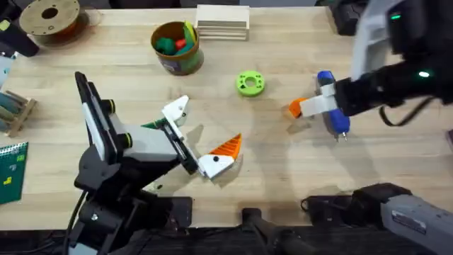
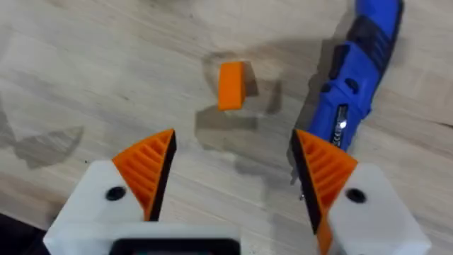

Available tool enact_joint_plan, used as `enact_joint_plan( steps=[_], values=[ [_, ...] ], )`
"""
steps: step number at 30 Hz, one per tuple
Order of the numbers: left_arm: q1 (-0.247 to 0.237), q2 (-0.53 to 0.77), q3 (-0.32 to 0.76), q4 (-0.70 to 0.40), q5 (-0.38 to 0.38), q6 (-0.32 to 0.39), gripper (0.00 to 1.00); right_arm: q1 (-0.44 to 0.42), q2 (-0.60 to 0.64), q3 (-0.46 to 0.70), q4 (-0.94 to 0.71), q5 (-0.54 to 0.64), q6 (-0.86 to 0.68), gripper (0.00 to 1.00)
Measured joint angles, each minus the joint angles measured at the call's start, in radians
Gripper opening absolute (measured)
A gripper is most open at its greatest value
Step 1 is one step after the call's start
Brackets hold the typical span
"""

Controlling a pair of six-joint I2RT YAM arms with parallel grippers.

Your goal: Pick up the gripper from the table and insert it into the empty holder that is missing its gripper. Then pick up a screw, insert it into the mounting hole, and use the screwdriver to tighten it. Finally, clean up the table by picking up the vegetable and placing it into the bucket.

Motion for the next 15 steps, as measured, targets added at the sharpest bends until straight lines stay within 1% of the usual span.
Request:
enact_joint_plan(
  steps=[6, 9, 13, 15],
  values=[
    [0.000, 0.000, 0.000, 0.000, 0.000, 0.000, 0.987, 0.002, 0.141, 0.000, 0.067, 0.007, -0.008, 0.947],
    [0.000, 0.000, 0.000, 0.000, 0.000, 0.000, 0.987, 0.002, 0.182, 0.000, 0.107, 0.007, -0.008, 0.902],
    [0.000, 0.000, 0.000, 0.000, 0.000, 0.000, 0.987, 0.002, 0.219, 0.000, 0.111, 0.007, -0.008, 0.860],
    [0.000, 0.000, 0.000, 0.000, 0.000, 0.000, 0.987, 0.002, 0.234, 0.000, 0.111, 0.007, -0.008, 0.813]
  ],
)
